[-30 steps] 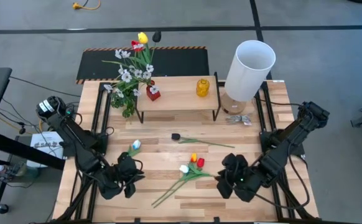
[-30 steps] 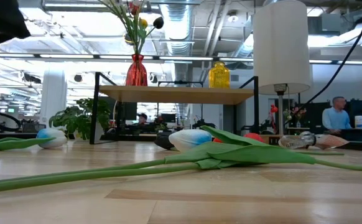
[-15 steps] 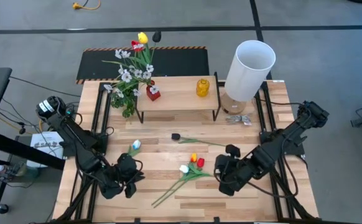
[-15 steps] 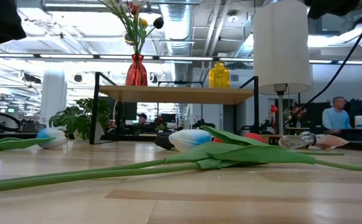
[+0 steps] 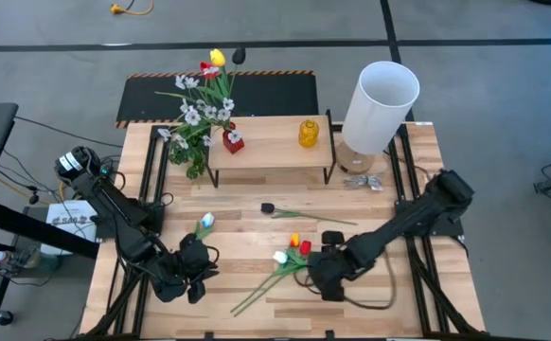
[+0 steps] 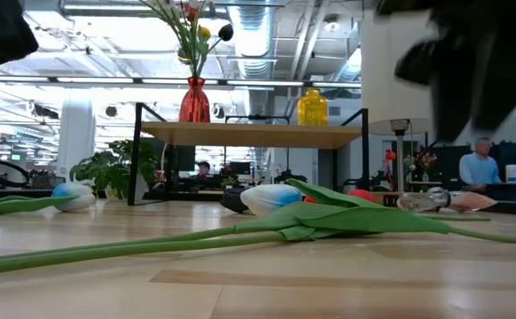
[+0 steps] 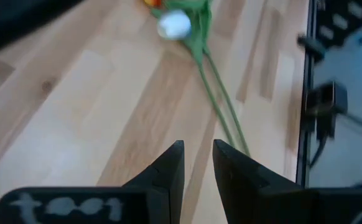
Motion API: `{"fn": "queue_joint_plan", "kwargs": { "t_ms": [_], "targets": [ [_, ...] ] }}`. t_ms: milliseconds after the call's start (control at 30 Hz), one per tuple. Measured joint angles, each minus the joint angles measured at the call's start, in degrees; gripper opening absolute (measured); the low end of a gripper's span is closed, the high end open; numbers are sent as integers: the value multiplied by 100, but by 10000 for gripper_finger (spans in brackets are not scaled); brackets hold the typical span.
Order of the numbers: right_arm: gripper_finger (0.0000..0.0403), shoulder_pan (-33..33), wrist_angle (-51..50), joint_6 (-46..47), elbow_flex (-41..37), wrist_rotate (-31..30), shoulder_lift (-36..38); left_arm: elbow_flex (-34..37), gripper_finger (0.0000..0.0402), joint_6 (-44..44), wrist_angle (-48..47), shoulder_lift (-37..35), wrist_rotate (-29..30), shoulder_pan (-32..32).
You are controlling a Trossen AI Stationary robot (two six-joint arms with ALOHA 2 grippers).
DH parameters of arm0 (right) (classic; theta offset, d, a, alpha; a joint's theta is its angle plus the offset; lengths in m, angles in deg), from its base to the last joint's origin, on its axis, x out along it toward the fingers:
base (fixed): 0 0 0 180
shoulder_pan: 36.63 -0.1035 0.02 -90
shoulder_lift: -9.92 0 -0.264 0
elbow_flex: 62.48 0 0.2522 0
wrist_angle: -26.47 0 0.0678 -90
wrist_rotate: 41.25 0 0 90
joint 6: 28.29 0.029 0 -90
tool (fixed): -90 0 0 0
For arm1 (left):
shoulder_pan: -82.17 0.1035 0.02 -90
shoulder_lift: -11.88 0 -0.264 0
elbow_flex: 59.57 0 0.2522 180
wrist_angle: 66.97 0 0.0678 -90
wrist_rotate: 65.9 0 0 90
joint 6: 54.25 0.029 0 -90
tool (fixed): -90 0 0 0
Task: Pick and place flowers into a vace then onto a shelf
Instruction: Put the right white flower into the yellow vase on the shelf
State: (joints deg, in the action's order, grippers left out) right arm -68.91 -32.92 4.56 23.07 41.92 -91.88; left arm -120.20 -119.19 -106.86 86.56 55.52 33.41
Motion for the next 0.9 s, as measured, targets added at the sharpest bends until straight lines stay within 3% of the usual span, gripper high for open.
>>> {"fn": "queue_joint_plan", "kwargs": {
  "t_ms": [167,367,900],
  "targets": [
    [225,239,252,37,0,337,-576,0,71,200,-80,0,-25,3],
    [234,514,479,477,-2,393,-998,0,71,288,-392,0,-326,4],
    [174,921,1074,664,7,1080,-1085,4,71,588,-778,2,-259,4]
  ]
}}
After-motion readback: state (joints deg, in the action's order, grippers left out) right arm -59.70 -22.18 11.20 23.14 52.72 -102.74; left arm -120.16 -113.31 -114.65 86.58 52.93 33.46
